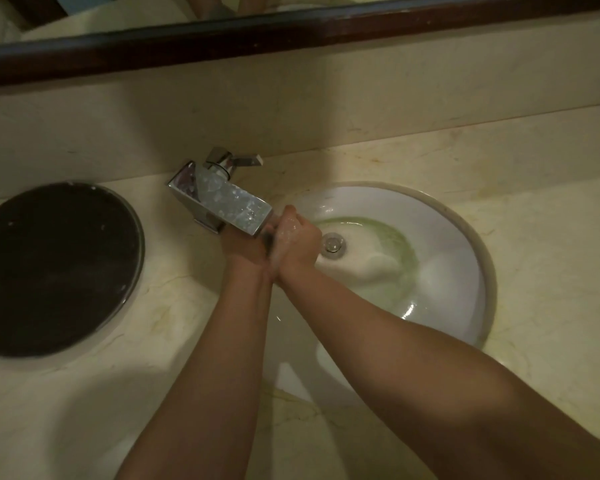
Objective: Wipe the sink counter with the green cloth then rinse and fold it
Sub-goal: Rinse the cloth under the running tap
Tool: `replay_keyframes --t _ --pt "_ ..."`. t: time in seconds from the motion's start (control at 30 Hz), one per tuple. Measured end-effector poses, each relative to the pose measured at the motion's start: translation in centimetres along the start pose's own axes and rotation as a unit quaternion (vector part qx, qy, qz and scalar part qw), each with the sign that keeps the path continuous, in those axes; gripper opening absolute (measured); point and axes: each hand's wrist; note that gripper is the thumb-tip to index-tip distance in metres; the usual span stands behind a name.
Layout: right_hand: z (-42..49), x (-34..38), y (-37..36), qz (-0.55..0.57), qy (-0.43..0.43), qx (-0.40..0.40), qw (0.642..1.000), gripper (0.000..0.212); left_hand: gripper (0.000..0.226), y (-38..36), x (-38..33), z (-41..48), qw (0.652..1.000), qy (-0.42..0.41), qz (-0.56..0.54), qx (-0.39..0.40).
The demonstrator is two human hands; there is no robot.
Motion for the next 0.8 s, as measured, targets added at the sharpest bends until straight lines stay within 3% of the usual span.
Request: replay_keyframes --t 0.1,0.33,0.4,0.47,0.57,0.67,0.8 --pt "0.1 0.2 0.0 0.002 0.020 -0.025 0.999 0.038 0.040 -0.4 -0.4 0.3 0.998 0.038 -0.055 0.016" --pt "0.6 0.1 0.5 -0.013 -0.001 -0.004 1.000 0.041 0.040 0.0 -0.5 0.1 0.993 0.073 -0.084 0.030" --pt "0.7 0.2 0.7 0.025 -0.070 0.019 0.997 0.035 0.037 0.1 -0.3 0.1 0.989 0.089 -0.090 0.076" --pt "0.9 0.2 0.8 0.131 -0.189 0.058 0.971 0.021 0.037 0.5 0.0 0.2 0.980 0.088 -0.124 0.127" --pt "0.8 -0.3 0.9 0.174 -0.266 0.099 0.943 0.039 0.029 1.2 0.4 0.9 0.990 0.042 -0.047 0.129" --pt "0.9 -0.5 0.5 0.125 -0.238 0.124 0.955 0.044 0.032 1.6 1.1 1.2 0.991 0.045 0.001 0.127" --pt "1.3 -1.2 -0.2 0.085 -0.158 0.126 0.976 0.031 0.036 1.2 0.9 1.2 0.985 0.094 -0.094 0.113"
Point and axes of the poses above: each hand's wrist, its own z-axis towards the middle knuckle, its own y-axis out of the back of the hand, x = y × z, and after that the axes turned 2 degrees about y, right-handed
